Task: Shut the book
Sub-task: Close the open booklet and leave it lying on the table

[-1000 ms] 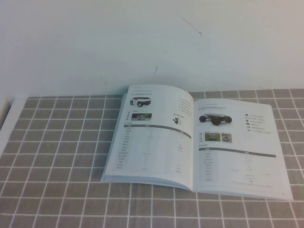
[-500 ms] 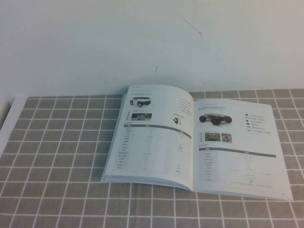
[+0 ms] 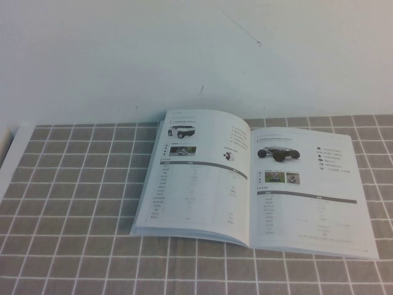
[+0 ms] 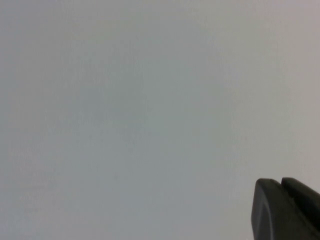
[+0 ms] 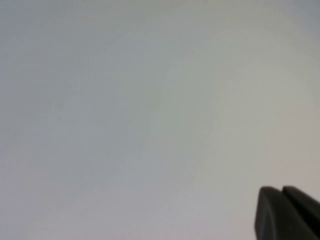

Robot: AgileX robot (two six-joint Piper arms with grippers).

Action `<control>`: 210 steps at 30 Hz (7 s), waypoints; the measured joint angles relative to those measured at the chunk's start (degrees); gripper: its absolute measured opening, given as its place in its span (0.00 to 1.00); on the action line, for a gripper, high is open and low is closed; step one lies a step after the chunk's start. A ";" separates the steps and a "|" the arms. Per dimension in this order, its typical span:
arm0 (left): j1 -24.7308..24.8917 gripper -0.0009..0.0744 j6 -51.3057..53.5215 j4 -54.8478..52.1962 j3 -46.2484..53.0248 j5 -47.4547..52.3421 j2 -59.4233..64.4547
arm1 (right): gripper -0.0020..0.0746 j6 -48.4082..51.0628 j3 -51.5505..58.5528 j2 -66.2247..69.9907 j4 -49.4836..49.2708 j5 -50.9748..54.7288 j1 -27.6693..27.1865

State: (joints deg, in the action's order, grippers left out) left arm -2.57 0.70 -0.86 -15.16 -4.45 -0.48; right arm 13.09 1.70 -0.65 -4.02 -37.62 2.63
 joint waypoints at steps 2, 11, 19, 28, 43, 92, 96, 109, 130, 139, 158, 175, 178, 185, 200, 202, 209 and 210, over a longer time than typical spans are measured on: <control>0.00 0.01 -0.28 -0.14 -5.29 5.53 1.13 | 0.02 0.00 -1.03 0.00 2.27 4.22 0.00; 0.00 0.01 -12.04 21.14 -17.54 25.24 17.19 | 0.02 -0.50 -14.33 0.00 7.03 41.01 0.00; 0.00 0.01 -3.37 51.12 -17.54 30.20 33.56 | 0.02 -1.23 -16.17 3.00 2.23 58.14 0.00; 0.00 0.11 22.56 87.84 -17.54 34.39 52.44 | 0.02 -1.26 -16.17 12.05 -7.17 58.27 0.00; 1.14 0.59 34.52 97.79 -18.31 47.51 80.33 | 0.02 29.26 -29.62 52.92 -36.80 58.37 0.44; 32.95 0.45 27.24 99.64 -29.53 24.48 102.97 | 0.02 64.41 -59.55 110.84 -74.45 48.26 11.47; 32.95 0.45 28.33 99.64 -30.22 24.28 102.12 | 0.02 64.41 -59.55 110.84 -74.60 48.26 11.47; 33.05 0.29 36.20 99.75 -30.32 7.73 85.43 | 0.02 64.41 -59.55 110.84 -74.82 48.26 11.47; 30.62 0.01 49.92 90.28 -29.91 17.50 78.84 | 0.02 65.04 -59.55 110.84 -74.94 49.70 11.47; 20.02 0.01 20.97 43.66 -31.68 49.87 78.78 | 0.02 66.50 -59.55 110.84 -74.97 49.38 11.47; 11.43 0.01 -4.88 25.70 -36.44 20.16 80.86 | 0.02 68.18 -59.55 110.84 -75.24 46.47 11.47; 11.43 0.01 -15.09 -15.83 -63.67 67.21 102.43 | 0.02 70.14 -59.55 110.84 -76.98 45.19 11.47; 11.39 0.01 -24.98 -27.94 -65.26 64.00 102.81 | 0.02 70.14 -59.55 110.84 -76.96 45.32 11.47; 11.39 0.01 -46.29 -45.39 -67.88 47.67 101.51 | 0.02 70.24 -59.55 110.84 -76.96 45.32 11.47; 11.39 0.01 -55.38 -40.98 -68.07 0.37 93.67 | 0.02 70.36 -59.55 110.84 -77.25 44.87 11.47; 11.39 0.01 -55.35 -41.20 -68.07 -5.51 93.64 | 0.02 70.36 -59.55 110.84 -77.40 44.87 11.47; 11.39 0.01 -57.12 -42.73 -68.07 -30.85 93.03 | 0.02 70.44 -59.55 110.84 -77.38 44.74 11.47; 11.39 0.01 -59.25 -43.15 -68.07 -33.30 92.74 | 0.02 70.44 -59.55 110.84 -77.42 44.74 11.47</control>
State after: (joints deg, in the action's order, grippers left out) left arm 8.82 -58.54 -44.01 -83.23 -37.76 92.26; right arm 83.53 -57.85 110.19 -81.44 7.12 14.09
